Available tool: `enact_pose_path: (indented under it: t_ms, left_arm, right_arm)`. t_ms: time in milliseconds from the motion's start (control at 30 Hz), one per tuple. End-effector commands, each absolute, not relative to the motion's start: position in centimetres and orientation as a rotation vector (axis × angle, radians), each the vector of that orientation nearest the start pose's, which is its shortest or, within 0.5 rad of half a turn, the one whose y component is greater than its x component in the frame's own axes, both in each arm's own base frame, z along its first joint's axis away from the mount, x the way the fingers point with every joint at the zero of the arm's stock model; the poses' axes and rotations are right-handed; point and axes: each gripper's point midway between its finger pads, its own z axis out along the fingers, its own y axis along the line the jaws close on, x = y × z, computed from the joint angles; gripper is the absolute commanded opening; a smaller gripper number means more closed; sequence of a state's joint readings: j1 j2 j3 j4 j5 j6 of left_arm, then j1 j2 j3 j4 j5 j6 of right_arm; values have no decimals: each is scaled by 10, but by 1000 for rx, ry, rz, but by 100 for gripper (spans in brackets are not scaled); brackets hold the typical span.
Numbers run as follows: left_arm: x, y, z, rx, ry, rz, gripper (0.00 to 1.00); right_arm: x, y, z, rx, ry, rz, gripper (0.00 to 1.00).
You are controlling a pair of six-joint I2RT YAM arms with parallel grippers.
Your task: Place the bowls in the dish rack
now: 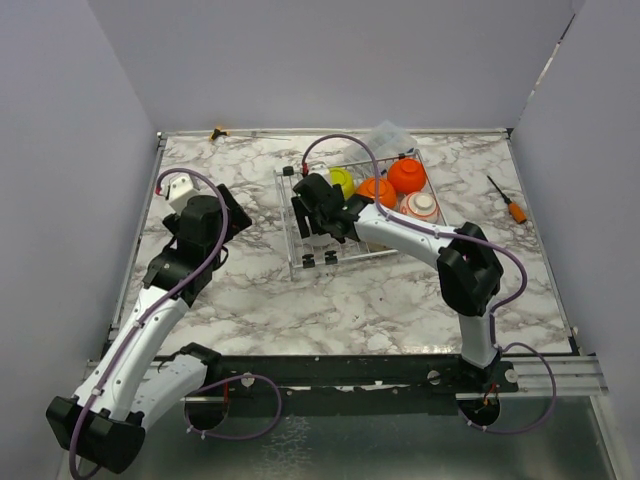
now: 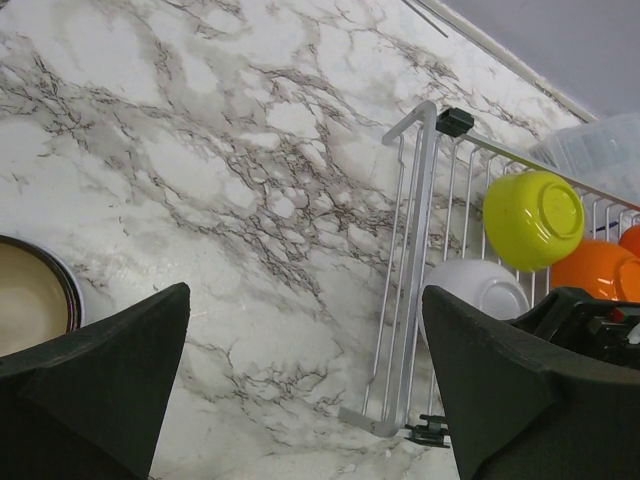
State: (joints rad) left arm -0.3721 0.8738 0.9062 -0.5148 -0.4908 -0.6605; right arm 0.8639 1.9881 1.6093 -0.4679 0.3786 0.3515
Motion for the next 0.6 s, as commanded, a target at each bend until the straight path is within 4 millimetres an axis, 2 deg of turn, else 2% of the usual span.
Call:
enact_pose_path:
  t_ms: [0, 267, 567]
  left_arm:
    - [294, -47, 233, -583, 1934, -131, 99]
    - [298, -53, 223, -582, 1962, -143, 99]
    - [300, -55, 218, -583, 1975, -146, 99]
  right_arm:
    - [369, 314, 93, -393, 2334, -131, 75]
    - [365, 283, 93, -327, 2305, -263, 72]
    - [365, 268, 92, -280, 2320, -316, 72]
